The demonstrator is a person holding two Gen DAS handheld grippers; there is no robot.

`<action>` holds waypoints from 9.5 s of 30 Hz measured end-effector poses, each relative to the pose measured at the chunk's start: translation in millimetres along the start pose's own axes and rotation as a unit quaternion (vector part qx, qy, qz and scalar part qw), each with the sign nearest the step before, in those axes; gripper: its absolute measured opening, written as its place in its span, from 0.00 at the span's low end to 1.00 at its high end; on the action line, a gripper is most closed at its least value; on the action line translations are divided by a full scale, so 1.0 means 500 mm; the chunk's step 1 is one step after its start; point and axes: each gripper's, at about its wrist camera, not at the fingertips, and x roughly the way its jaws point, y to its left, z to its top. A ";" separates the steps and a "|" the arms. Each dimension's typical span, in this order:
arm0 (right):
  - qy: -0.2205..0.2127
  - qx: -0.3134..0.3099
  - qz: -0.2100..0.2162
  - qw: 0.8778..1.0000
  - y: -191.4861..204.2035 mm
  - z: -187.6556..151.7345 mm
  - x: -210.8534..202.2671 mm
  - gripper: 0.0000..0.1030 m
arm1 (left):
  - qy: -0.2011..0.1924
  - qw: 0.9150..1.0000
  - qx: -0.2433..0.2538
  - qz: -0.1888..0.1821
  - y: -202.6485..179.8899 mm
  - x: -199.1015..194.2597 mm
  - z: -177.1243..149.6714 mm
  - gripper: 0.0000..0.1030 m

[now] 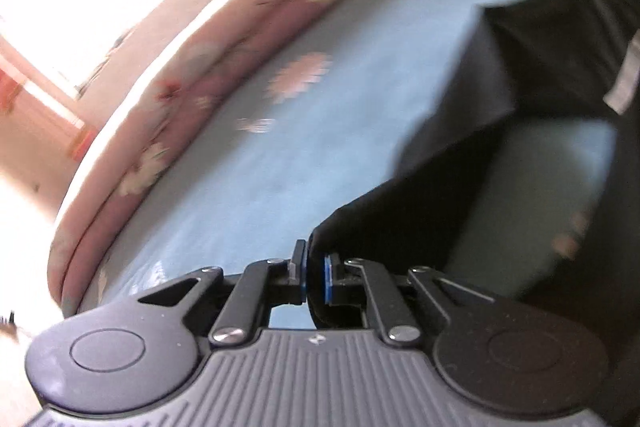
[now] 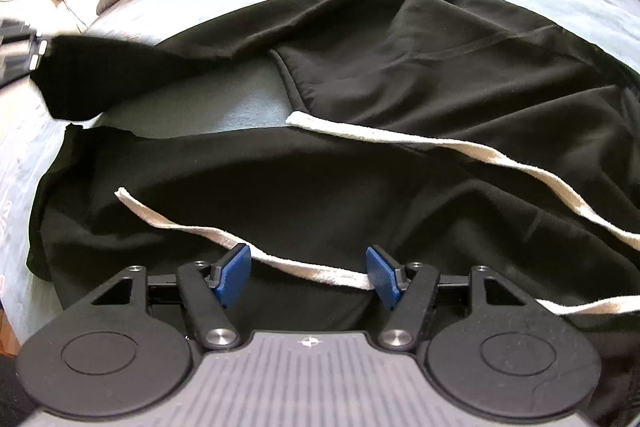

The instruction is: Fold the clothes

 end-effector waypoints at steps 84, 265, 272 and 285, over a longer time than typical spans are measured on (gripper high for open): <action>0.000 0.007 0.030 1.000 -0.017 0.028 0.023 0.90 | 0.035 0.743 -0.668 -0.015 0.302 0.501 -0.091 0.35; -0.133 0.019 0.075 0.988 -0.042 -0.080 -0.021 0.80 | -0.045 0.633 -0.571 -0.521 -0.238 0.197 0.068 0.76; -0.128 0.019 0.074 0.989 -0.038 -0.076 -0.024 0.81 | 0.046 0.658 -0.522 -0.540 -0.325 0.213 0.056 0.75; -0.154 -0.007 0.081 0.985 -0.029 -0.056 -0.044 0.81 | -0.008 0.712 -0.469 -0.523 -0.320 0.173 0.099 0.03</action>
